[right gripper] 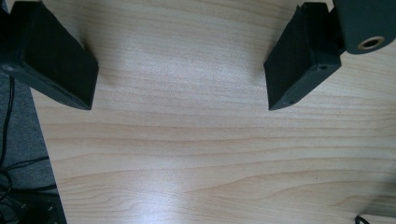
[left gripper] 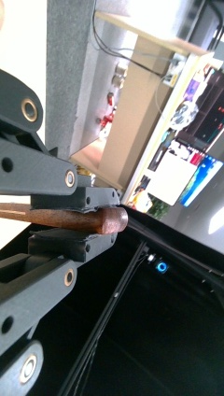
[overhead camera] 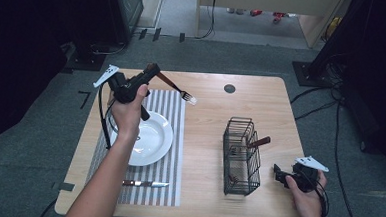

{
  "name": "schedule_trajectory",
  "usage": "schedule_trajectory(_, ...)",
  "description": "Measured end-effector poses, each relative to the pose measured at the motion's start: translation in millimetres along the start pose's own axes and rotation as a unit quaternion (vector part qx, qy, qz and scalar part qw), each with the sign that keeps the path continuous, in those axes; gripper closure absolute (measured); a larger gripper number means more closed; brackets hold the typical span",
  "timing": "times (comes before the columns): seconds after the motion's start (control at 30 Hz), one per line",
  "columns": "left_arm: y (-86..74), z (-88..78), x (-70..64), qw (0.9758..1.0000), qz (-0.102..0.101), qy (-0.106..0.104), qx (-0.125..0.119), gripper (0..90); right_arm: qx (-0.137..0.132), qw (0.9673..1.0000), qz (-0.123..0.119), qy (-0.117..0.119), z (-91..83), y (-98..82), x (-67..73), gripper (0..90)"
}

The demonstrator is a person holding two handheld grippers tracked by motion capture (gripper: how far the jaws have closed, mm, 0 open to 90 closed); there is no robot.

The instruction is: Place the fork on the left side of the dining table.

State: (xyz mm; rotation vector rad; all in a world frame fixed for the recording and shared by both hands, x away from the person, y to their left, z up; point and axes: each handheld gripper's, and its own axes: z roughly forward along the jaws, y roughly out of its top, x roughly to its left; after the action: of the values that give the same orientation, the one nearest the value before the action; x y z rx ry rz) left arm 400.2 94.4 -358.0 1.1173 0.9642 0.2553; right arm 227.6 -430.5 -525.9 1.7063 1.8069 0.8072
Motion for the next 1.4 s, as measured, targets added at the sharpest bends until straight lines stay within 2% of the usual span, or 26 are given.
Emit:
schedule_trajectory(0.03,-0.6,-0.5,4.3,1.0000,0.000,0.005,-0.001,82.3,0.000,1.0000,0.000,0.000,0.0,0.0,0.0,9.7)
schedule_trajectory(0.13,-2.1,-1.7,13.2,0.9998,-0.018,0.010,-0.005,82.3,0.000,1.0000,0.000,0.000,0.0,0.0,0.0,9.8)
schedule_trajectory(0.17,-4.1,-2.2,19.8,0.9993,-0.030,0.017,-0.009,82.3,0.000,1.0000,0.000,0.000,0.0,0.0,0.0,9.7)
schedule_trajectory(0.2,-4.1,-2.2,19.8,0.9993,-0.030,0.017,-0.009,82.3,0.000,1.0000,0.000,0.000,0.0,0.0,0.0,9.7)
schedule_trajectory(0.23,-5.2,-2.1,23.7,0.9987,-0.042,0.028,-0.013,82.3,0.000,1.0000,0.000,0.000,0.0,0.0,0.0,9.7)
schedule_trajectory(0.33,-9.9,-3.1,37.4,0.9971,-0.063,0.040,-0.014,82.3,0.000,1.0000,0.000,0.000,0.0,0.0,0.0,9.7)
schedule_trajectory(0.4,-11.2,-3.3,41.0,0.9970,-0.062,0.045,-0.011,82.3,0.000,1.0000,0.000,0.000,0.0,0.0,0.0,9.7)
schedule_trajectory(0.5,-15.1,-3.9,51.5,0.9954,-0.077,0.056,-0.010,82.3,0.000,1.0000,0.000,0.000,0.0,0.0,0.0,9.7)
schedule_trajectory(0.6,-19.2,-5.3,64.7,0.9916,-0.110,0.066,-0.010,82.3,0.000,1.0000,0.000,0.000,0.0,0.0,0.0,9.7)
schedule_trajectory(0.63,-22.4,-6.4,73.0,0.9892,-0.126,0.073,-0.014,82.3,0.000,1.0000,0.000,0.000,0.0,0.0,0.0,9.7)
schedule_trajectory(0.77,-28.0,-7.4,84.2,0.9865,-0.135,0.092,-0.013,82.2,0.000,1.0000,0.000,0.000,0.0,0.0,0.0,9.7)
schedule_trajectory(0.8,-29.6,-7.9,87.4,0.9852,-0.140,0.098,-0.015,82.2,0.000,1.0000,0.000,0.000,0.0,0.0,0.1,9.8)
schedule_trajectory(0.83,-32.4,-9.1,92.6,0.9827,-0.149,0.107,-0.022,82.2,0.000,1.0000,0.000,0.000,0.0,0.0,0.0,9.7)
schedule_trajectory(0.87,-32.4,-9.1,92.6,0.9827,-0.149,0.107,-0.022,82.2,0.000,1.0000,0.000,0.000,0.0,0.0,0.0,9.7)
schedule_trajectory(0.9,-34.5,-10.1,96.8,0.9794,-0.162,0.116,-0.031,82.2,0.000,1.0000,0.000,0.000,0.0,0.0,0.0,9.7)
schedule_trajectory(1.07,-41.7,-11.1,109.3,0.9732,-0.181,0.139,-0.032,82.1,0.000,1.0000,0.000,0.000,0.0,0.0,0.0,9.7)
schedule_trajectory(1.13,-46.9,-12.9,115.9,0.9680,-0.199,0.147,-0.039,82.0,0.000,1.0000,0.000,0.000,0.0,0.0,0.0,9.7)
schedule_trajectory(1.17,-50.2,-14.8,120.7,0.9640,-0.211,0.156,-0.042,82.0,0.000,1.0000,0.000,0.000,0.0,0.0,0.0,9.7)
schedule_trajectory(1.2,-50.2,-14.8,120.7,0.9640,-0.211,0.156,-0.042,81.9,0.000,1.0000,0.000,0.000,0.0,0.0,0.0,9.7)
schedule_trajectory(1.23,-52.7,-16.8,126.1,0.9629,-0.206,0.170,-0.040,81.8,0.000,1.0000,0.000,0.000,0.0,0.0,0.0,9.7)
schedule_trajectory(1.27,-53.9,-18.0,129.0,0.9618,-0.206,0.176,-0.041,81.5,0.000,1.0000,0.000,0.000,0.0,0.0,0.1,9.7)
schedule_trajectory(1.3,-53.9,-18.0,129.0,0.9618,-0.206,0.176,-0.041,81.0,0.000,1.0000,0.000,0.000,0.0,0.0,0.1,9.7)
schedule_trajectory(1.4,-57.1,-21.9,138.2,0.9572,-0.214,0.189,-0.048,80.8,0.000,1.0000,0.000,0.000,0.0,0.0,0.0,9.7)
